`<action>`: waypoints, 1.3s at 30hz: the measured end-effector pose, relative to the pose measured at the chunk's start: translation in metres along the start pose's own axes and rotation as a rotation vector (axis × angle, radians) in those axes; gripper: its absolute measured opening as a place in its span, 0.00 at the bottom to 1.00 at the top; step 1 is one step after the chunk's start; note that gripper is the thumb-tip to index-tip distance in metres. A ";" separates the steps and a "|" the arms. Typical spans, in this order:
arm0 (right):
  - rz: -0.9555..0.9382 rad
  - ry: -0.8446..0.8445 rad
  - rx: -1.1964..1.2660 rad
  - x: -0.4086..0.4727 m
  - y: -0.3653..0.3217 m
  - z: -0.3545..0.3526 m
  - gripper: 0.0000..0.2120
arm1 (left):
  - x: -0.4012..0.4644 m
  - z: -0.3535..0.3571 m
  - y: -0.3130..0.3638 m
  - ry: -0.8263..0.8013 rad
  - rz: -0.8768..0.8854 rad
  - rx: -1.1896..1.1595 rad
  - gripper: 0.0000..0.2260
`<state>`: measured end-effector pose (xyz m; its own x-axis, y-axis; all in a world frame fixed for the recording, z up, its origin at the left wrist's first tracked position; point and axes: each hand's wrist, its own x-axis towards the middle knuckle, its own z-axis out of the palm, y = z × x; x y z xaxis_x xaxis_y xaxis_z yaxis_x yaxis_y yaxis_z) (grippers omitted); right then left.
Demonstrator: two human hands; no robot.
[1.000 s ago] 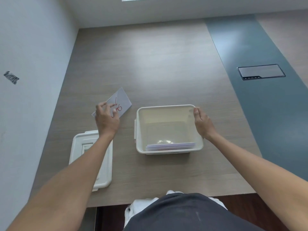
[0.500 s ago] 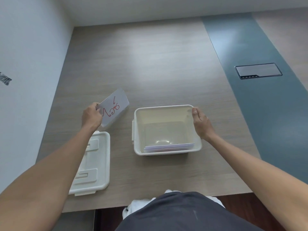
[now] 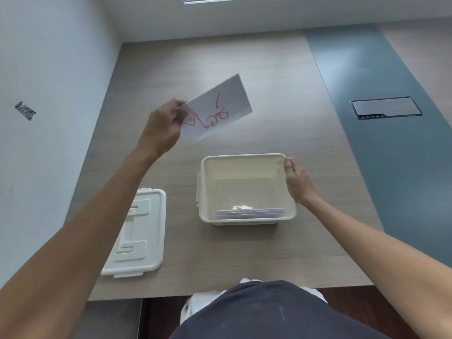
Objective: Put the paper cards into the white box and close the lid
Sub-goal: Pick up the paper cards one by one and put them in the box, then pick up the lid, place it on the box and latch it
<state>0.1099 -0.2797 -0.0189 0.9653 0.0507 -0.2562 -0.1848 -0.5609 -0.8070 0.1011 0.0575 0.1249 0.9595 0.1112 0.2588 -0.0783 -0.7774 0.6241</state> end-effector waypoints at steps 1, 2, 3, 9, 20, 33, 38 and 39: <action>0.000 0.001 0.007 0.000 0.001 0.000 0.19 | -0.001 -0.001 0.009 -0.036 0.016 -0.031 0.09; -0.001 0.002 0.016 -0.001 0.001 0.000 0.19 | -0.003 -0.001 0.016 -0.081 0.032 -0.051 0.09; -0.002 0.008 0.029 -0.001 0.001 0.000 0.19 | -0.005 -0.001 0.023 -0.134 0.049 -0.058 0.09; 0.028 0.010 0.128 0.000 0.003 -0.003 0.14 | -0.029 0.010 0.049 -0.479 0.112 -0.074 0.10; 0.059 -0.042 0.301 -0.003 0.001 -0.004 0.22 | -0.076 0.040 0.026 -0.629 -0.038 -0.042 0.11; 0.062 -0.023 0.331 -0.001 0.003 -0.001 0.22 | -0.116 0.091 0.018 -0.984 -0.164 0.012 0.14; 0.049 -0.007 0.299 -0.001 0.003 -0.001 0.22 | -0.110 0.085 0.018 -0.845 -0.191 -0.087 0.15; 0.046 -0.007 0.294 -0.002 0.002 -0.001 0.22 | -0.108 0.083 0.017 -0.742 -0.142 -0.131 0.13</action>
<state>0.1079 -0.2821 -0.0196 0.9536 0.0373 -0.2986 -0.2744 -0.2998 -0.9137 0.0189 -0.0191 0.0463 0.8893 -0.2766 -0.3642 0.0718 -0.7020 0.7085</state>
